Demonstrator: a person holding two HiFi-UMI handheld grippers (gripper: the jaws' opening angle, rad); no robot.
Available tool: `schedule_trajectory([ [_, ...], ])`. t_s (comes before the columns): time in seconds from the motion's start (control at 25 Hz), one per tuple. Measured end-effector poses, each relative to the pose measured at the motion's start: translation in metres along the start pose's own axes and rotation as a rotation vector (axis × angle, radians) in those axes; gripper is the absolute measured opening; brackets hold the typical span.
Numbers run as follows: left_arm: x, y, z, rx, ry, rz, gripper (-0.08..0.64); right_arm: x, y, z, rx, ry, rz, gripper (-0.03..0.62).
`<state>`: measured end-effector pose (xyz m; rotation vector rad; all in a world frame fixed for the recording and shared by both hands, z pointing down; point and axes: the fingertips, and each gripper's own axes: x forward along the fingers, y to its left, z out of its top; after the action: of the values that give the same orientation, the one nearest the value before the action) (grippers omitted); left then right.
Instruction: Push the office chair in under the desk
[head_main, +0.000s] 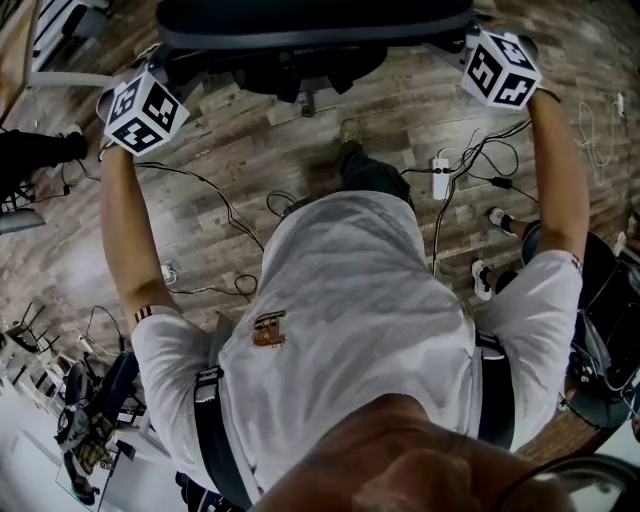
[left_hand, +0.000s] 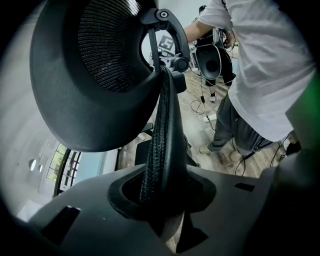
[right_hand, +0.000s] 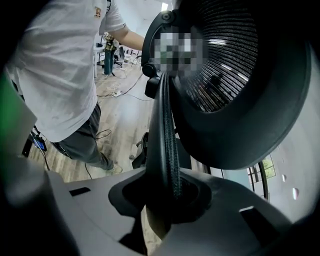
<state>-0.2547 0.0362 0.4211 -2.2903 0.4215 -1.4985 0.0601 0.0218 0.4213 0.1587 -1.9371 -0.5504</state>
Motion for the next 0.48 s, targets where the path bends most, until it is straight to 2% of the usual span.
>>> schedule_trajectory([
  [0.16, 0.023, 0.048, -0.001, -0.004, 0.000, 0.011, 0.138, 0.014, -0.043, -0.019, 0.002, -0.006, -0.004, 0.100],
  [0.48, 0.077, 0.132, 0.003, -0.035, 0.037, -0.027, 0.132, 0.038, -0.131, -0.068, -0.021, -0.028, -0.023, 0.097],
])
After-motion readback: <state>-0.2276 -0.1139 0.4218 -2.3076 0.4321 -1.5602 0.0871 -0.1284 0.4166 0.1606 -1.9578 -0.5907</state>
